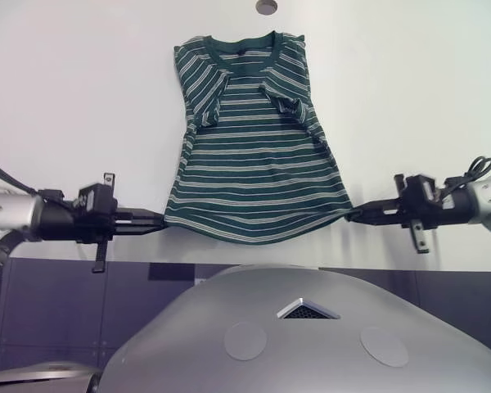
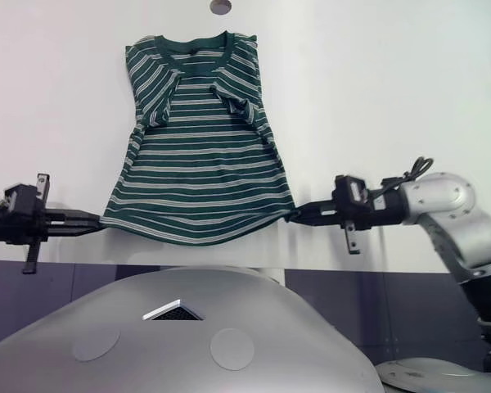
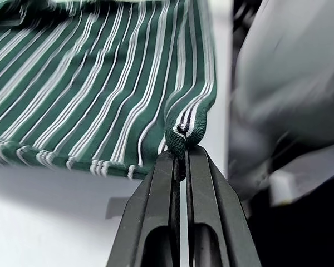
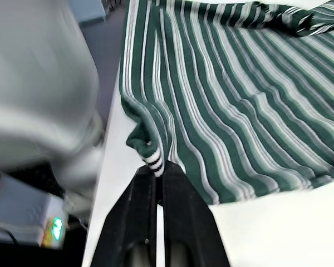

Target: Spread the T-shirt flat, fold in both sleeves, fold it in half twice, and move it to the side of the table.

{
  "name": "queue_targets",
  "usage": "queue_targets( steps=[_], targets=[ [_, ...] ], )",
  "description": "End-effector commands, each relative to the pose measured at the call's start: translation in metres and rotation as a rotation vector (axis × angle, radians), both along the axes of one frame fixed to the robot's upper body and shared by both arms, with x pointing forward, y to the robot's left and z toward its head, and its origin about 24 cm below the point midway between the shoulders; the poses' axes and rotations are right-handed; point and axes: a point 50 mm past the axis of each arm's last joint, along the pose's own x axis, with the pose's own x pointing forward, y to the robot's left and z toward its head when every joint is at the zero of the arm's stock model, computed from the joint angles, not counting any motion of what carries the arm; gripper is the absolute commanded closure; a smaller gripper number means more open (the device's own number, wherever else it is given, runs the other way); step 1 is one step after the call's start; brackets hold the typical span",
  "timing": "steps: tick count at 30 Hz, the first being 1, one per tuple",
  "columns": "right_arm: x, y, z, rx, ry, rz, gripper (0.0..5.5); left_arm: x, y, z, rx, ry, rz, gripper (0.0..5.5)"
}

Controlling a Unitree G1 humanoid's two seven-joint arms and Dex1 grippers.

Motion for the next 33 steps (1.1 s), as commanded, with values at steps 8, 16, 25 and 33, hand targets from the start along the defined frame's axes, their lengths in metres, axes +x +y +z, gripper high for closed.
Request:
queue_targets(
  steps=[8, 16, 25, 33],
  targets=[
    [0.2, 0.011, 0.053, -0.088, -0.38, -0.507, 5.48, 0.194, -0.007, 0.017, 0.01, -0.28, 0.451, 5.5],
    [0.223, 0.048, 0.034, -0.178, -0.408, -0.614, 5.48, 0.215, 0.016, -0.003, -0.002, -0.226, 0.715, 5.5],
    [0.23, 0.078, 0.026, -0.219, -0.435, -0.662, 5.48, 0.217, 0.011, -0.023, 0.077, -0.186, 0.76, 5.5],
    [0.232, 0.083, 0.01, -0.291, -0.502, -0.828, 3.8, 0.221, 0.007, -0.042, 0.182, -0.197, 0.916, 4.26]
  ],
)
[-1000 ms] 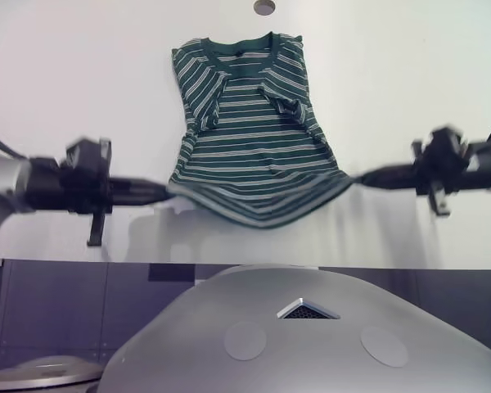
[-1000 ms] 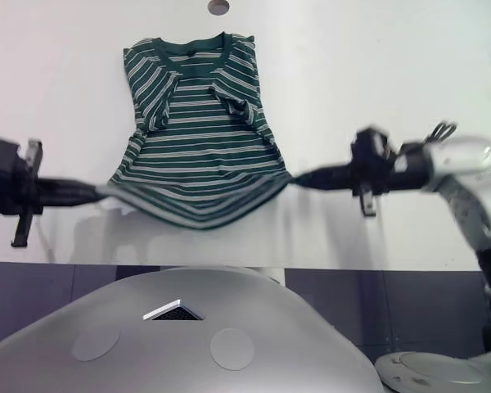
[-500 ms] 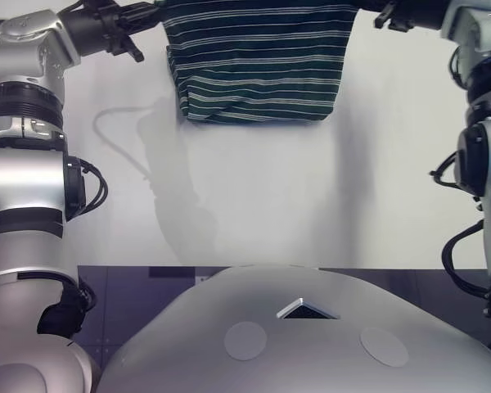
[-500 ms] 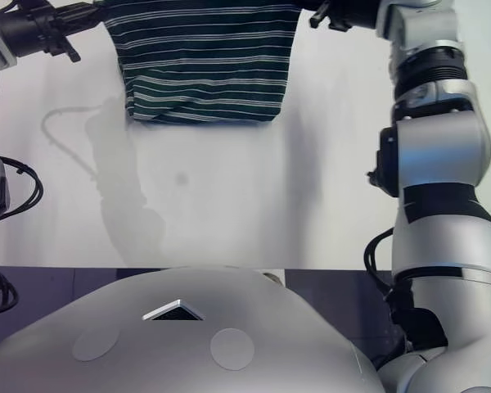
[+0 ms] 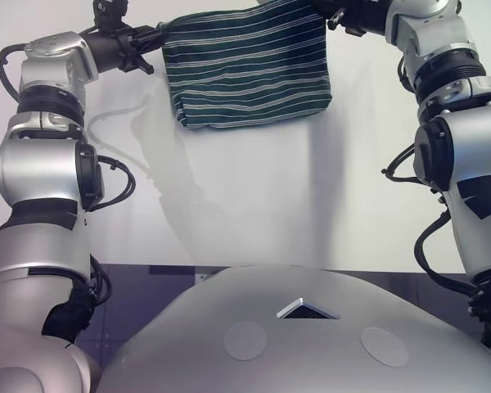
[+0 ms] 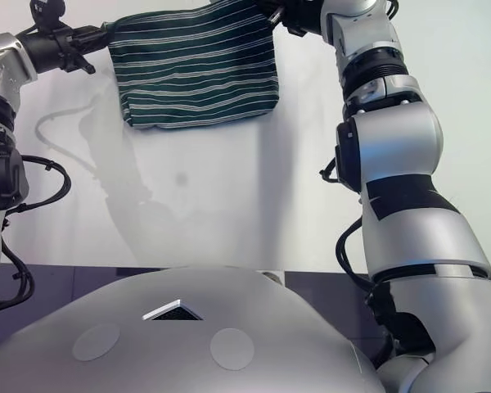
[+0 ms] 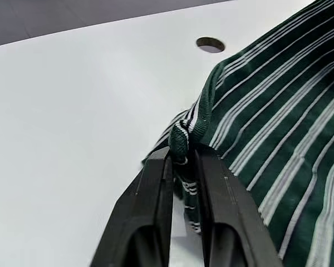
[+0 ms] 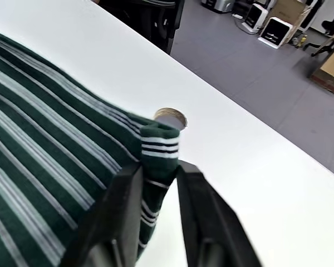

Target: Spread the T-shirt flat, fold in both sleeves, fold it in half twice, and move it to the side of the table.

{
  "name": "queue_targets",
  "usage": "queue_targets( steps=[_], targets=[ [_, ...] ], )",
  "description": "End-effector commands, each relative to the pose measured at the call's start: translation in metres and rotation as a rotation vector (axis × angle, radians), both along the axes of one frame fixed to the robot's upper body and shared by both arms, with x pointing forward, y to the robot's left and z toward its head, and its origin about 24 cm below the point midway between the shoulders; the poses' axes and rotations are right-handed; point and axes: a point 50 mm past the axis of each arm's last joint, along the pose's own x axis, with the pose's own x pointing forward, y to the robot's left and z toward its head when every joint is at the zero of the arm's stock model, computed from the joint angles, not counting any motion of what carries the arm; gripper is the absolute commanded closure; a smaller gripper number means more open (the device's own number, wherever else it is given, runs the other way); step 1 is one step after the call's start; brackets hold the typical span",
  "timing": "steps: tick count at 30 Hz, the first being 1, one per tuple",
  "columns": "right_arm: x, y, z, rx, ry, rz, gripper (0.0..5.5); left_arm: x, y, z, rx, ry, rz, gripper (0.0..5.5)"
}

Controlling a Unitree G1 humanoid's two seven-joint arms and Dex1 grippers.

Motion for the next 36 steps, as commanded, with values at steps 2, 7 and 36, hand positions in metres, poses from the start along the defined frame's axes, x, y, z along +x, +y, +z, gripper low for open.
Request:
queue_targets(
  steps=[2, 7, 36],
  targets=[
    [0.004, 0.005, 0.003, 0.035, -0.089, -0.094, 3.54, 0.004, 0.012, -0.002, 0.028, -0.044, 0.225, 3.89],
    [-0.014, 0.062, -0.008, 0.186, -0.095, 0.144, 3.54, -0.009, 0.036, -0.003, 0.095, -0.199, 0.312, 3.28],
    [-0.074, 0.011, -0.007, 0.112, 0.004, 0.351, 3.54, -0.094, -0.026, 0.055, -0.158, -0.435, 0.246, 3.28]
  ],
)
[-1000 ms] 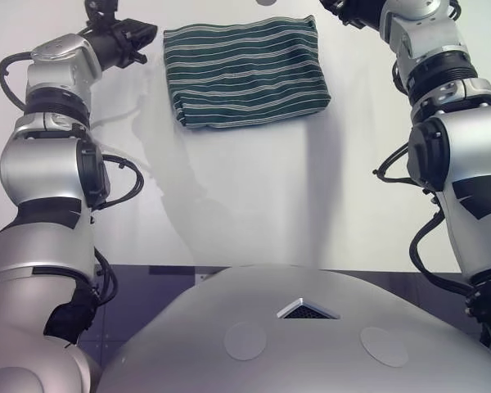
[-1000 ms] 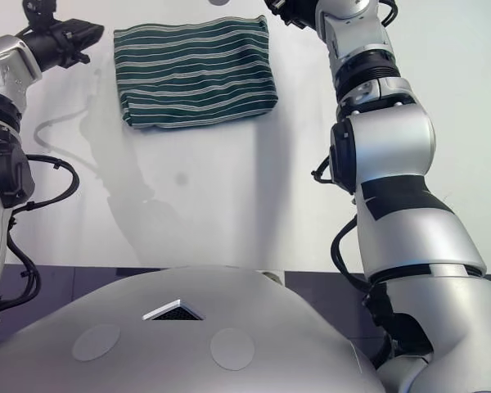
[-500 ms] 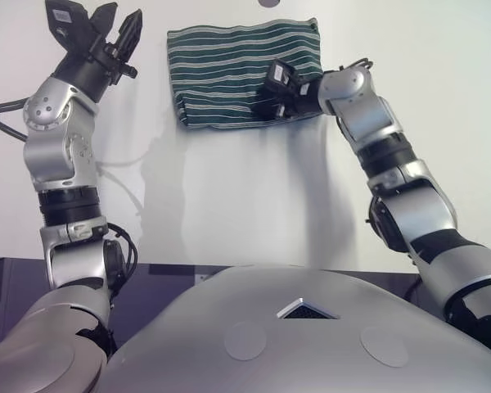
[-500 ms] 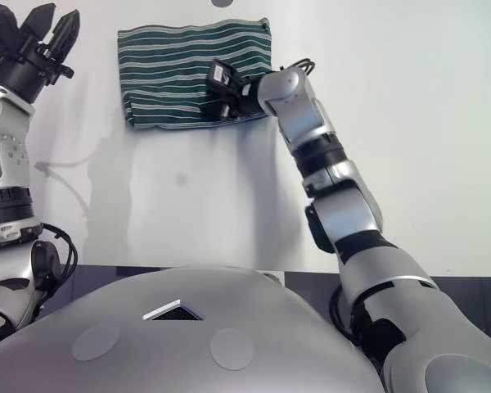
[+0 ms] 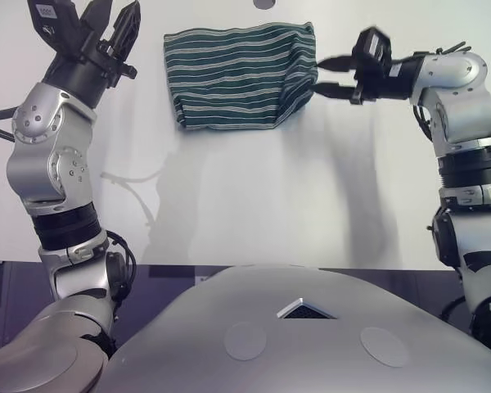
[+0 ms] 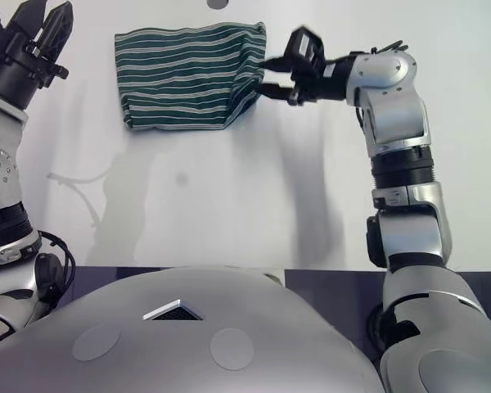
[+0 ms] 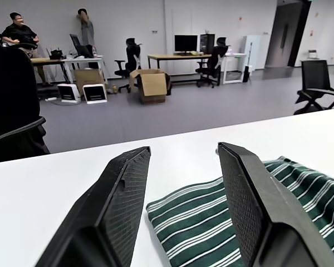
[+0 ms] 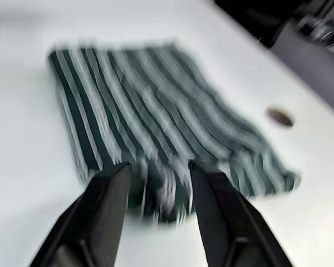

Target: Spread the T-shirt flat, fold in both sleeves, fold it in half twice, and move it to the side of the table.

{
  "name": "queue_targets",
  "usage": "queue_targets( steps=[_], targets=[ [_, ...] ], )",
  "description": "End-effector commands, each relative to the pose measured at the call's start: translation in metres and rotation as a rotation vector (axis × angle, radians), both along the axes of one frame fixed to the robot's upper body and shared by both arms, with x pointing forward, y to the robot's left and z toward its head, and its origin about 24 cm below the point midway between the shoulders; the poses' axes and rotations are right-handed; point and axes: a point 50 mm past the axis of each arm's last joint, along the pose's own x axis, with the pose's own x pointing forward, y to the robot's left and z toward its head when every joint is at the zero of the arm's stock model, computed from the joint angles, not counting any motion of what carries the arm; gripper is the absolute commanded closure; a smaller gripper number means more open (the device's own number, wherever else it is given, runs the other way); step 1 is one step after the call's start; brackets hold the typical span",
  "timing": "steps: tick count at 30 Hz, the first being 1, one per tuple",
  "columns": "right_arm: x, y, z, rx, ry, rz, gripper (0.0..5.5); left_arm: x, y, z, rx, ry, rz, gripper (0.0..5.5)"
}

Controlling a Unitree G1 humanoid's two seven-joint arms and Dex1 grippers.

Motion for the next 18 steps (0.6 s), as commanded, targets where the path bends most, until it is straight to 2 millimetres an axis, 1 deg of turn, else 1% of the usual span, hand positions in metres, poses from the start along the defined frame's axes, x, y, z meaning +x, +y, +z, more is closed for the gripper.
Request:
queue_targets(
  steps=[1, 3, 4, 6, 8, 9, 10, 12, 13, 14, 15, 16, 17, 18],
  targets=[
    [0.012, 0.041, -0.02, -0.064, 0.0, -0.042, 3.54, 0.003, -0.005, 0.002, -0.008, 0.007, -0.025, 3.28],
    [0.01, 0.058, -0.049, -0.191, 0.025, -0.025, 3.54, 0.005, -0.009, 0.004, -0.013, 0.001, -0.043, 3.28],
    [0.009, 0.063, -0.059, -0.223, 0.042, -0.018, 3.54, 0.005, -0.009, 0.005, -0.017, 0.001, -0.043, 3.28],
    [0.007, 0.065, -0.073, -0.265, 0.071, -0.007, 3.54, 0.005, -0.009, 0.005, -0.024, 0.005, -0.043, 3.28],
    [-0.002, 0.047, -0.09, -0.411, 0.102, 0.047, 3.54, 0.005, -0.008, 0.005, -0.028, 0.008, -0.04, 3.28],
    [-0.011, 0.034, -0.094, -0.456, 0.142, 0.097, 3.54, 0.004, -0.007, 0.006, -0.031, 0.009, -0.036, 3.28],
    [-0.023, 0.015, -0.095, -0.493, 0.192, 0.153, 3.54, 0.002, -0.006, 0.006, -0.032, 0.009, -0.028, 3.28],
    [-0.037, -0.031, -0.093, -0.594, 0.251, 0.183, 3.54, 0.001, -0.004, 0.005, -0.036, 0.01, -0.018, 3.28],
    [-0.033, -0.052, -0.089, -0.657, 0.238, 0.141, 3.54, 0.0, -0.003, 0.006, -0.038, 0.009, -0.01, 3.28],
    [-0.018, -0.071, -0.083, -0.734, 0.171, 0.053, 3.54, -0.001, -0.002, 0.006, -0.043, 0.006, -0.001, 3.28],
    [0.002, -0.083, -0.07, -0.773, 0.063, -0.069, 3.54, -0.001, -0.002, 0.006, -0.046, 0.005, 0.0, 3.28],
    [0.018, -0.088, -0.056, -0.774, -0.031, -0.158, 3.54, 0.0, -0.003, 0.006, -0.047, 0.004, -0.004, 3.28],
    [0.031, -0.083, -0.039, -0.71, -0.115, -0.212, 3.54, 0.0, -0.005, 0.007, -0.046, 0.002, -0.011, 3.28],
    [0.04, -0.07, -0.025, -0.585, -0.155, -0.231, 3.54, 0.001, -0.006, 0.007, -0.045, 0.002, -0.018, 3.28]
  ],
)
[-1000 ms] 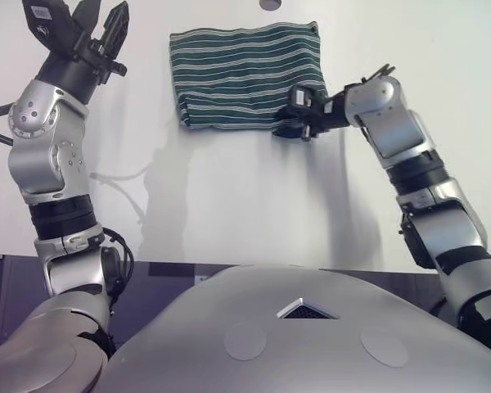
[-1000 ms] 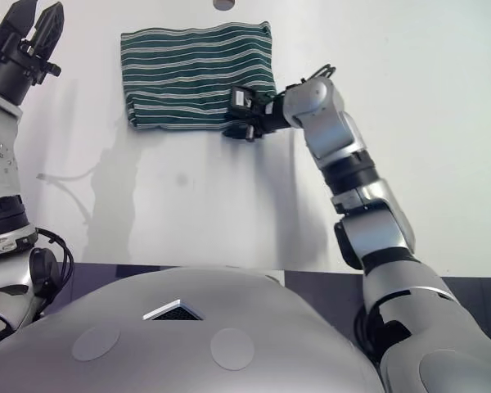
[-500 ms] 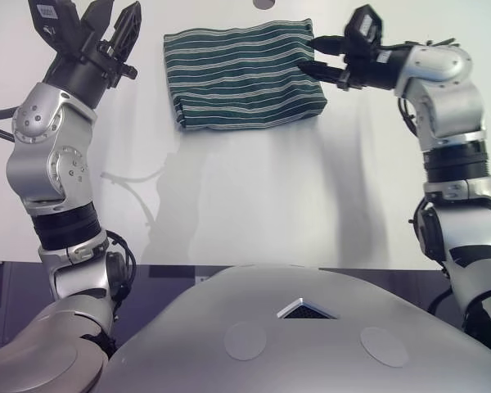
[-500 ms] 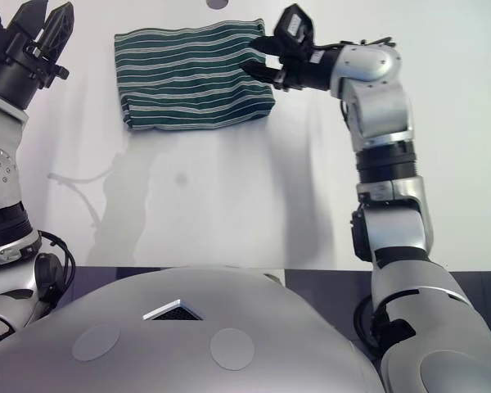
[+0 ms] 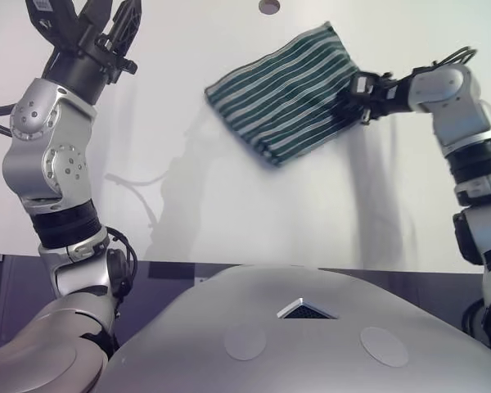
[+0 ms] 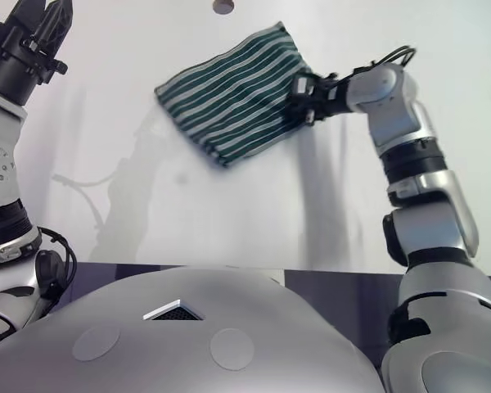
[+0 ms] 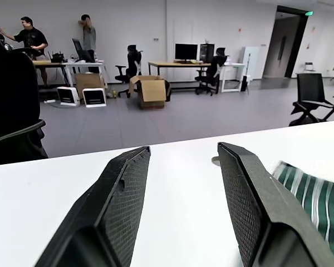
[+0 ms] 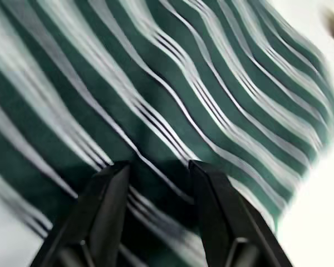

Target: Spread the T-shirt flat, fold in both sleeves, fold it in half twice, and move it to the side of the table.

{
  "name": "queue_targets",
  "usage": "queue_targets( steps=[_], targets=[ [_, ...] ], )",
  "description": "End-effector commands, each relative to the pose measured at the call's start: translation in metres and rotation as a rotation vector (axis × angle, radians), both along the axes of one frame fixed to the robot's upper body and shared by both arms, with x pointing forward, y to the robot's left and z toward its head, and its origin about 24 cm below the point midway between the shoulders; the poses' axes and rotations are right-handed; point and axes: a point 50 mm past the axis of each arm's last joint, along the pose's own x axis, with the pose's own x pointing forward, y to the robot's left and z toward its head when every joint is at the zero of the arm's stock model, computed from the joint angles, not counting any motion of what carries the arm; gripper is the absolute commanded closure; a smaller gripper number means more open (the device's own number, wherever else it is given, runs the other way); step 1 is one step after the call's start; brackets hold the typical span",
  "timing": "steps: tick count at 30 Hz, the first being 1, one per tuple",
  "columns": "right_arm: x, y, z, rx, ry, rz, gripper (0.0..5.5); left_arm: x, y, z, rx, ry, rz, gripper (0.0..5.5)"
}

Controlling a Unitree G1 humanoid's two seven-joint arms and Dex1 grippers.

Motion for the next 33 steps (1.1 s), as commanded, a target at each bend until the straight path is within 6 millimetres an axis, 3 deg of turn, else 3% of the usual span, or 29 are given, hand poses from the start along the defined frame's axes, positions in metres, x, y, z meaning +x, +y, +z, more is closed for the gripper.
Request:
queue_targets(
  steps=[1, 3, 5, 7, 9, 11, 14, 16, 17, 19, 20, 23, 25, 28, 33],
  targets=[
    [0.031, 0.008, 0.029, 0.178, -0.19, -0.125, 3.54, -0.001, -0.004, 0.0, 0.0, 0.008, -0.012, 3.28],
    [0.027, 0.046, 0.017, 0.37, -0.148, -0.087, 3.54, -0.003, -0.004, -0.002, 0.008, 0.016, -0.016, 3.28],
    [0.011, 0.076, -0.018, 0.437, -0.041, -0.087, 3.54, -0.002, -0.007, -0.003, 0.031, 0.019, -0.036, 3.28],
    [-0.008, 0.09, -0.051, 0.421, 0.069, -0.113, 3.54, 0.0, -0.009, 0.0, 0.043, 0.015, -0.057, 3.28],
    [-0.023, 0.099, -0.068, 0.392, 0.149, -0.1, 3.54, 0.0, -0.008, -0.001, 0.049, 0.018, -0.063, 3.28],
    [-0.042, 0.116, -0.063, 0.461, 0.206, 0.041, 3.54, -0.001, -0.01, -0.004, 0.088, 0.028, -0.079, 3.28],
    [-0.076, 0.14, -0.034, 0.57, 0.196, 0.321, 3.54, -0.007, -0.017, -0.015, 0.241, 0.054, -0.172, 3.28],
    [-0.075, 0.145, -0.018, 0.593, 0.107, 0.339, 3.54, -0.016, -0.024, -0.024, 0.36, 0.063, -0.261, 3.28],
    [-0.07, 0.146, -0.001, 0.647, 0.047, 0.315, 3.54, -0.022, -0.028, -0.03, 0.433, 0.067, -0.326, 3.28],
    [-0.056, 0.122, 0.043, 0.715, -0.077, 0.262, 3.54, -0.04, -0.036, -0.042, 0.616, 0.059, -0.496, 2.84],
    [-0.058, 0.099, 0.056, 0.676, -0.094, 0.271, 3.54, -0.055, -0.037, -0.047, 0.681, 0.058, -0.605, 2.75],
    [-0.112, 0.022, 0.045, 0.323, 0.128, 0.413, 3.13, -0.097, -0.029, -0.055, 0.837, 0.106, -0.92, 2.12],
    [-0.138, -0.003, 0.035, 0.183, 0.241, 0.489, 2.76, -0.107, -0.03, -0.057, 0.837, 0.11, -0.999, 1.78],
    [-0.143, -0.015, 0.028, 0.1, 0.208, 0.548, 2.56, -0.118, -0.047, -0.063, 0.735, 0.09, -1.047, 1.6],
    [-0.133, 0.005, 0.003, 0.057, -0.038, 0.662, 2.56, -0.118, -0.068, -0.098, 0.834, 0.014, -1.039, 1.6]
  ],
)
